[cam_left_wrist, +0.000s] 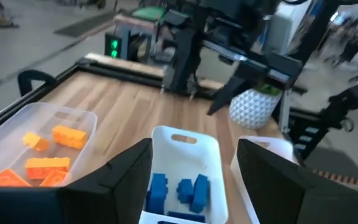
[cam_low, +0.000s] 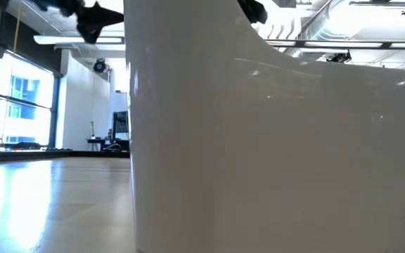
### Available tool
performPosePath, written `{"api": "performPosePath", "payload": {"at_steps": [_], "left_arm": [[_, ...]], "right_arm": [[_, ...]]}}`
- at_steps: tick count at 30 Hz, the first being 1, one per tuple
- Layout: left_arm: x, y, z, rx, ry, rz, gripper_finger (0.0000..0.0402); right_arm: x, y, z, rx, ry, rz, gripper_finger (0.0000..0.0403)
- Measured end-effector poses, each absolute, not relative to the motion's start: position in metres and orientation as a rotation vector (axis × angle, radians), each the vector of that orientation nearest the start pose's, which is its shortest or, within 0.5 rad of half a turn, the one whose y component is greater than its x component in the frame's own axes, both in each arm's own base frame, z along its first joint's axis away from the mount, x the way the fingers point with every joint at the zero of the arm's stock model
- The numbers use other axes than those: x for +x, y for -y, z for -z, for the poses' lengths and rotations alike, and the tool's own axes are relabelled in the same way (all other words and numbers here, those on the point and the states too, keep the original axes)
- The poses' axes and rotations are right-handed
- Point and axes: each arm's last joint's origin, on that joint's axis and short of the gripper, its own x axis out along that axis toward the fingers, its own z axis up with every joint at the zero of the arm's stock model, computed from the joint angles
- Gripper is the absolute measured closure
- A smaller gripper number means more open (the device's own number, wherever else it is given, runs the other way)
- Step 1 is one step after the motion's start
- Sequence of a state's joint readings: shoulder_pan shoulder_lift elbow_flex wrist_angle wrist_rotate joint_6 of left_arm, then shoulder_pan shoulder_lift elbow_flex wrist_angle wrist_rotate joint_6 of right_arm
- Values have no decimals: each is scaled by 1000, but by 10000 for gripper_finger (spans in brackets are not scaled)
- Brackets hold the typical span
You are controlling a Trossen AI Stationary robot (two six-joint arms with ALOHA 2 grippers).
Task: Sort & place blocks by color
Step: Return to Home Position
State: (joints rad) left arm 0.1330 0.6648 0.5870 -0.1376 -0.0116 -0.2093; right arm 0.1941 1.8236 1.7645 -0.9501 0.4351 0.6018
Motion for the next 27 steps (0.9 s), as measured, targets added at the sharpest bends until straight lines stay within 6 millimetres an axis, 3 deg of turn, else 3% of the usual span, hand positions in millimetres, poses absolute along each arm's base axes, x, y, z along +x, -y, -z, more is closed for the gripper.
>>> {"api": "performPosePath", "payload": {"at_steps": [12, 21, 27], "left_arm": [[118, -15, -237, -240, -62, -143, 178], [112, -15, -201, -310, -16, -173, 178], [112, -16, -187, -356, -7, -193, 178]], "right_arm": [[381, -55, -325, 235, -846, 516, 142], [375, -49, -321, 178, -929, 527, 142], [354, -32, -326, 135, -1069, 580, 142]]}}
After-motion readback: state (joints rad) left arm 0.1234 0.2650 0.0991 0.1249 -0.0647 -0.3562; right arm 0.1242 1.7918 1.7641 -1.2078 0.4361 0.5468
